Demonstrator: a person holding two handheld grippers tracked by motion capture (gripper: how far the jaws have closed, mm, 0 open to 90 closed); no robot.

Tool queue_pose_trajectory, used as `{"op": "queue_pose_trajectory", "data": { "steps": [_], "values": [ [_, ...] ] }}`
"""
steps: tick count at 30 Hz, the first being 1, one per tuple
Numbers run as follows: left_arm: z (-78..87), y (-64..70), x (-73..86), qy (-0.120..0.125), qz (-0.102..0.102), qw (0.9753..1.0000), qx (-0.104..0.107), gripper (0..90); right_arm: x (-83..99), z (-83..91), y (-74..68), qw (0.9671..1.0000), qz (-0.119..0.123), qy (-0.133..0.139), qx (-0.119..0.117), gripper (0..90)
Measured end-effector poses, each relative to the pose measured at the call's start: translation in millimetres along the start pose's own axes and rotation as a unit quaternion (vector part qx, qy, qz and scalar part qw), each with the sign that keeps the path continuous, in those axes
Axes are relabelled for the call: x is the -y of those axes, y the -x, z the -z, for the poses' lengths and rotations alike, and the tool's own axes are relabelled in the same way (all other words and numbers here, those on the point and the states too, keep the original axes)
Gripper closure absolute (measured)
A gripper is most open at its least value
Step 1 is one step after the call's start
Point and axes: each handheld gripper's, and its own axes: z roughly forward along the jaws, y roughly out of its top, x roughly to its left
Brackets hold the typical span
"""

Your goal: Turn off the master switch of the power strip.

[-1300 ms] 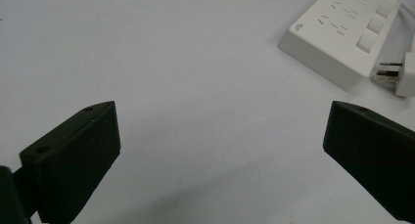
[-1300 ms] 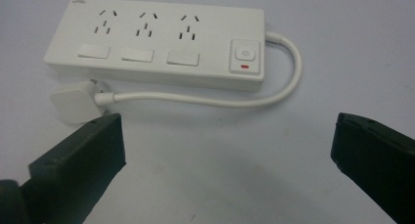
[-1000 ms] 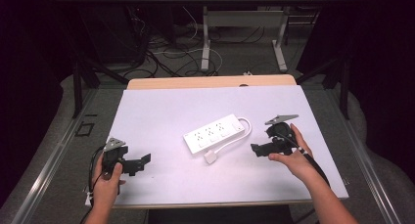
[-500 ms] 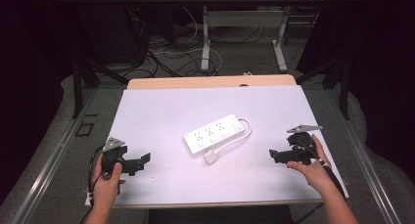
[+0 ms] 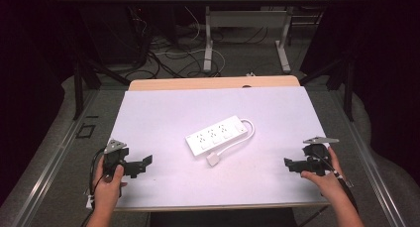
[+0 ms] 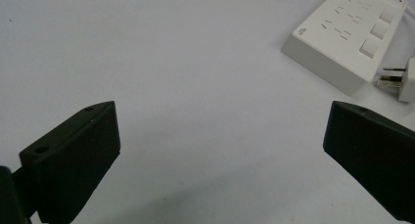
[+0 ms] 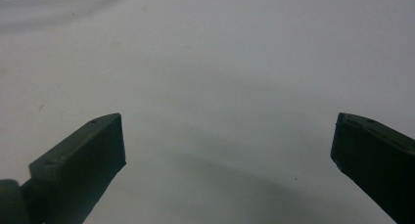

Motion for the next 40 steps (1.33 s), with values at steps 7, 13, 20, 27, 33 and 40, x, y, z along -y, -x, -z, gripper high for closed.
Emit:
{"op": "queue_pose_trajectory", "data": {
  "steps": [7,13,20,27,33,40],
  "values": [
    [-0.3,0.2,0.5,0.001,0.003,1.0000,0.000,0.4,9.1,-2.4,8.9,0.9998,-0.014,0.012,0.006,0.0],
    [-0.1,-0.6,0.4,-0.002,0.002,1.0000,0.000,0.4,15.9,-2.6,15.6,0.9995,-0.022,0.021,0.009,0.0],
    [-0.9,0.1,0.7,-0.003,0.004,1.0000,0.001,0.4,22.4,-3.0,21.4,0.9988,-0.027,0.037,0.020,0.0],
    [-1.2,-0.9,1.0,-0.004,0.001,1.0000,0.000,0.4,28.2,-3.1,26.2,0.9983,-0.038,0.039,0.022,0.0],
    [-1.4,-1.3,1.1,-0.006,0.001,1.0000,0.000,0.4,29.2,-3.6,26.7,0.9980,-0.044,0.040,0.022,0.0],
    [-1.4,-1.7,0.7,-0.006,-0.001,1.0000,-0.001,0.4,29.5,-3.5,26.2,0.9982,-0.038,0.042,0.021,0.0]
  ]
}}
